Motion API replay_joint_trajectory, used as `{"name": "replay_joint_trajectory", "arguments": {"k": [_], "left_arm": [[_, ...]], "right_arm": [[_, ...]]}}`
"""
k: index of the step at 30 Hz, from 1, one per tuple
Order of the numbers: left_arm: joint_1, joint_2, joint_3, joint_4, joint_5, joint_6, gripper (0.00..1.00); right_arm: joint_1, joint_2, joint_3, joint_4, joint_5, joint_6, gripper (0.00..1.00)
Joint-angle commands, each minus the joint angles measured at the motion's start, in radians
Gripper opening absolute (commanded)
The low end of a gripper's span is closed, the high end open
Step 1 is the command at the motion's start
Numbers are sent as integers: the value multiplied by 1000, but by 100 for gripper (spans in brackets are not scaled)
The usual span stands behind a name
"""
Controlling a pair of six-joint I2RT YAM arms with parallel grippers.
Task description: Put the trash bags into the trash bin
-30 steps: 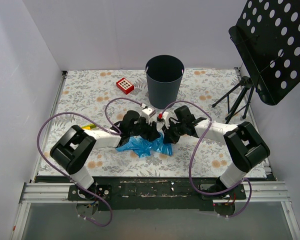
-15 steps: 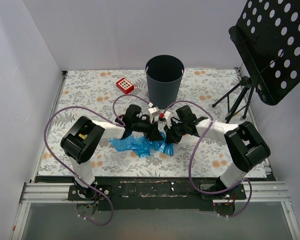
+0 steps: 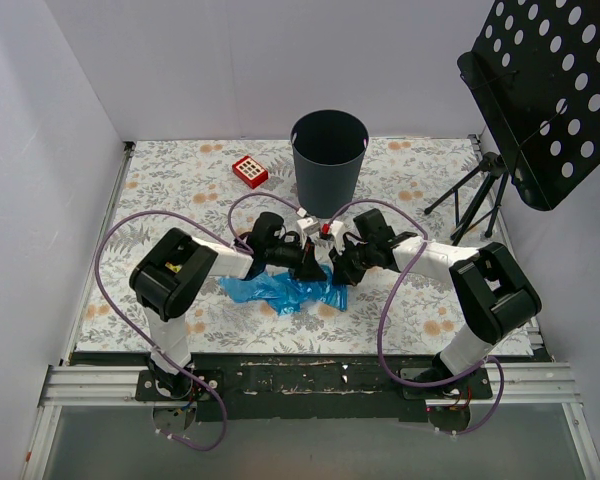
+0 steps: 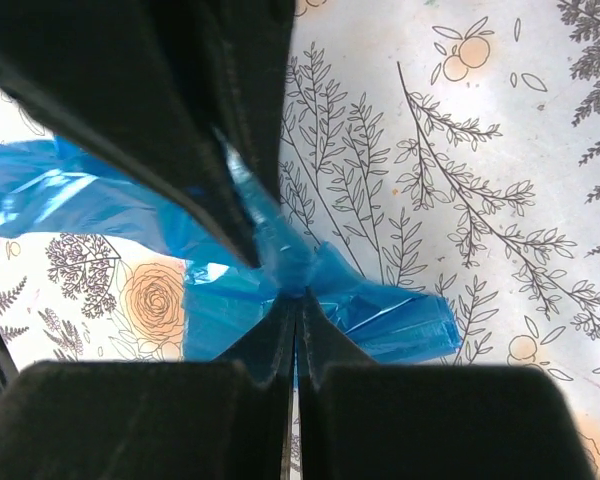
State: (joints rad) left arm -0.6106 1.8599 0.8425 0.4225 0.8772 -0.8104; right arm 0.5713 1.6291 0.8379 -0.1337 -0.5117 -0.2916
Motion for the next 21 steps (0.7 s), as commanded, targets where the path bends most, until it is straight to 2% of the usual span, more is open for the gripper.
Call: {"name": "replay_joint_trajectory", "arguments": {"k": [1,3,9,13,15,17,21], "left_arm": [[3,18,18,29,-57,2,1],[3,24,23,13,-60,16,0],[3,24,7,16,-240,-7,0],[-9,21,1,45,-343,-50,0],[-26,9,-28,96,-433,-93,0],[-50,-2,-49,128,-529,-139,0],[-93,4,-69,153,-674,-214,0]], "right_arm": [[-4,-32,33,-15,-51,0,1],[-5,-32,29,-10,-56,8,1],[-8,-46,12,-3,-109,8,1],[-8,-55,13,5,-267,12,1],[-14,-69,-3,76,-342,90,1],[-22,-87,-38,224,-422,201,1],[-30,-95,-66,279,-580,220,1]]}}
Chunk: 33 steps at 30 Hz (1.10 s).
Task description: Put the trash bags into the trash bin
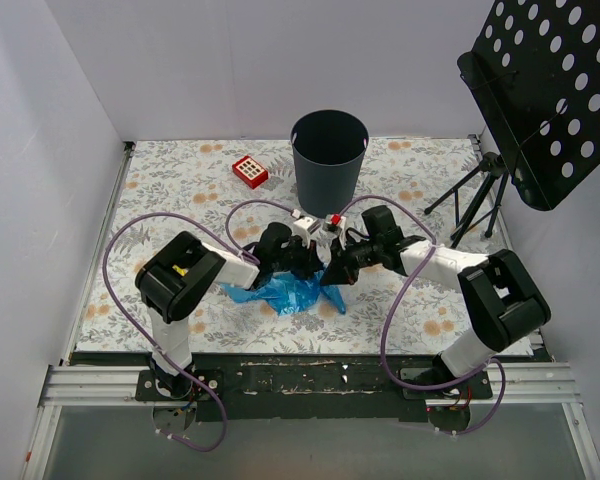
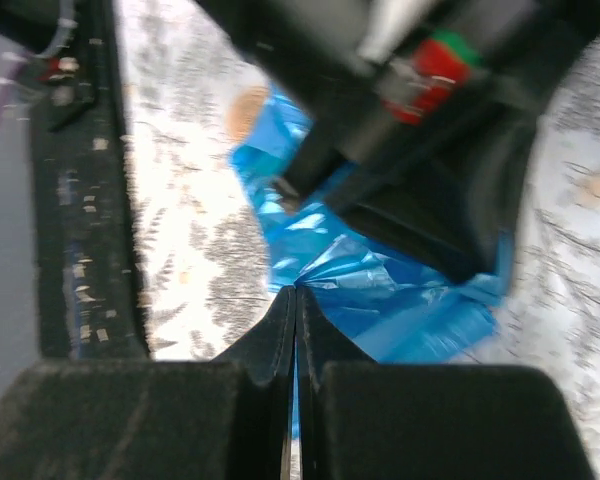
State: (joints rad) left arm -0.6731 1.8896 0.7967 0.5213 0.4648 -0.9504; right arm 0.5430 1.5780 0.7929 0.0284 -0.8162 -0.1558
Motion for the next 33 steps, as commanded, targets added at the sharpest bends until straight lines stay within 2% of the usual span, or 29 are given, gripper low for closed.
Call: {"name": "replay_joint_trajectory", "arguments": {"k": [1,4,7,11,13,16,19,21,23,26,27,28,30,31,32,33], "left_arm": [[-36,-20,-24,52,-294,-83,0],[-39,8,-7,26,-379,-117,0],[-37,2,6,10,-357,-76,0],[0,-55,-5,-49,-341,-39,0],[21,-93,-28,-58,-336,18,0],[73,-162,-54,-87,-250,76,0],[110,-260,-59,-145,-107,128,0],[113,-326,-66,-188,-80,150,0],[115,-386,-83,-213,-48,154,0],[115,-440,-102,-247,-8,160,0],[115,-449,-111,-248,3,157,0],[115,-458,-116,-247,12,157,0],[115,-471,-132,-238,15,157,0],[115,-474,-134,-236,12,157,0],[115,-477,-134,-239,9,159,0],[115,-477,-133,-245,6,165,0]], "right_arm": [[-11,-42,-18,110,-328,79,1],[-31,-44,14,-27,-373,-34,1],[-83,-53,20,-143,-313,-105,1],[-124,-15,113,-503,-262,-409,1],[-126,0,127,-609,-198,-522,1],[-136,1,111,-584,-72,-512,1],[-146,-4,111,-415,185,-297,1],[-147,-4,134,-365,337,-226,1],[-152,-9,160,-352,382,-226,1],[-153,-10,227,-393,349,-235,1],[-152,-13,259,-439,266,-275,9],[-149,-22,276,-467,199,-296,26],[-120,-62,267,-438,140,-281,48],[-100,-84,256,-424,124,-289,74],[-69,-101,241,-411,136,-301,85],[-42,-113,226,-394,158,-312,87]]}}
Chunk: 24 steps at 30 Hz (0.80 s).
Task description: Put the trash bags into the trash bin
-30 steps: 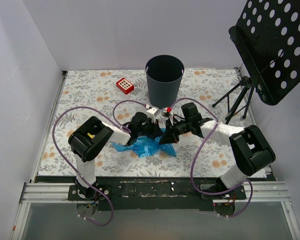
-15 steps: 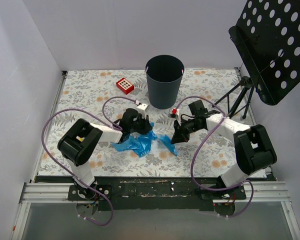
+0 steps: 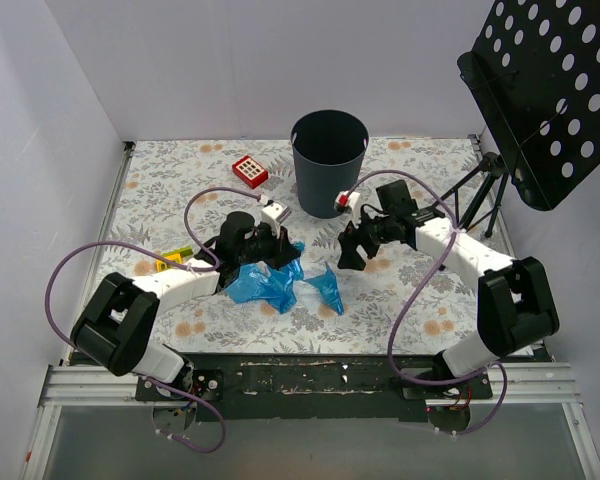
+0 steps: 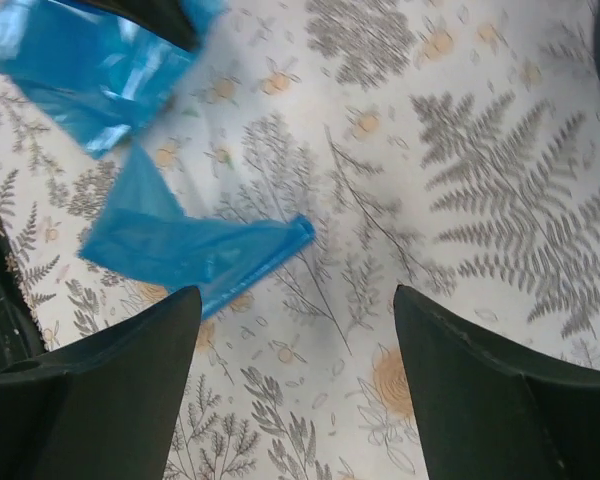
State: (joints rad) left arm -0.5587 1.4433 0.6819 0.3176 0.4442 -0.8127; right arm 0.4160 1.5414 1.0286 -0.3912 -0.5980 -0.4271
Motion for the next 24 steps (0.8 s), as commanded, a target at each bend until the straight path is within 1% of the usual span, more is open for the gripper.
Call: {"name": "replay_joint_trajectory", "arguments": {"k": [1,4,5,8,9,11,13,14,15,17,18,20,21,22,24], "left_arm": [[0,-32,-15,-49,19,32,0],[0,-40,-13,-54,7,35,0],[2,-41,-12,-54,7,33,0],[2,-50,-21,-48,7,12,0],[2,-55,-24,-46,7,6,0],[3,-66,-31,-46,4,-6,0],[3,-80,-39,-51,-2,-5,0],[3,-84,-42,-52,-12,-6,0],[3,-89,-47,-55,-16,-6,0],[5,-93,-53,-57,-27,-9,0],[5,-95,-56,-57,-32,-11,0],[6,-92,-62,-51,-32,-11,0],[6,-87,-67,-48,-29,-5,0],[6,-84,-76,-46,-29,0,0],[8,-80,-88,-45,-24,13,0]], "right_arm": [[113,-81,-24,28,-33,-50,88],[171,-55,-36,12,85,-12,88],[190,-50,-50,46,152,37,88],[236,-41,-100,118,234,125,89],[272,-26,-104,133,294,151,89],[306,8,-117,163,436,214,89],[310,43,-121,178,477,272,88],[313,61,-119,181,489,284,84],[316,78,-116,184,501,290,80],[319,114,-110,187,524,304,67],[319,126,-110,186,536,309,58],[319,147,-116,181,573,327,27],[316,152,-120,183,622,335,8],[305,148,-128,184,668,364,1],[261,137,-143,184,679,357,1]]}}
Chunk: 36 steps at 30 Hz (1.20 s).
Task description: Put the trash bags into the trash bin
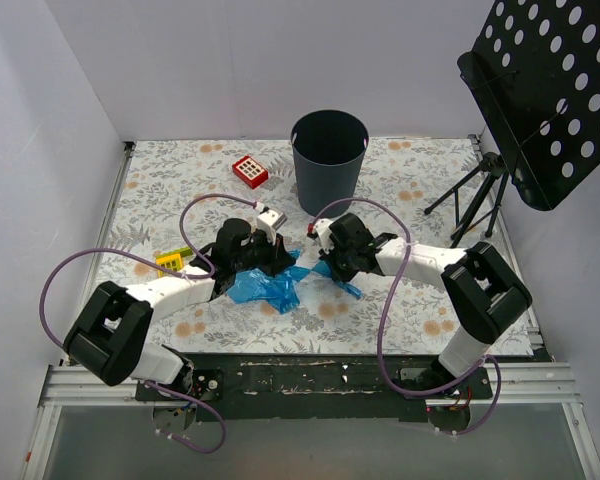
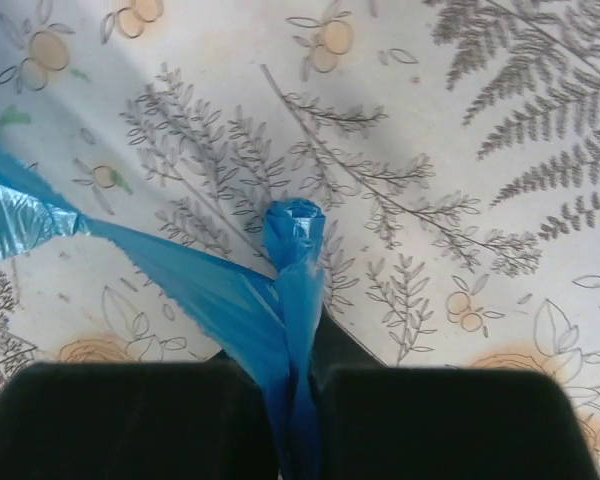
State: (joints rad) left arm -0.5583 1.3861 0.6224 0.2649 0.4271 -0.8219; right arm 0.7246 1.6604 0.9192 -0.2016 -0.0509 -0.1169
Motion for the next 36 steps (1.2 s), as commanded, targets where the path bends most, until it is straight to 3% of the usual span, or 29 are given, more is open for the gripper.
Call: {"name": "replay_joint_trajectory", "arguments": {"k": [1,9,20,21,22,23,26,30,33,36], "left_arm": [[8,-21,-38,7,-1,41,0],[18,-22,-47,-15,-7,60,0],[18,44,115,-84,45,63,0],[18,50,129,-87,56,63,0],[18,56,143,-92,73,69,0],[18,63,154,-92,100,84,0],[18,83,178,-72,163,127,19],[18,83,232,-46,176,185,45],[20,59,302,-171,127,249,63],[79,10,324,-326,7,256,66]], "right_arm": [[-74,13,-40,-7,146,27,1],[-368,90,56,53,206,-154,1],[-493,433,501,226,400,-257,1],[-494,447,521,240,417,-263,13],[-498,452,529,248,413,-267,38],[-502,446,529,240,395,-267,48],[-514,386,471,203,324,-216,61],[-521,231,348,133,247,-141,67],[-519,87,256,71,200,-73,69],[-502,-35,169,21,187,-26,69]]}}
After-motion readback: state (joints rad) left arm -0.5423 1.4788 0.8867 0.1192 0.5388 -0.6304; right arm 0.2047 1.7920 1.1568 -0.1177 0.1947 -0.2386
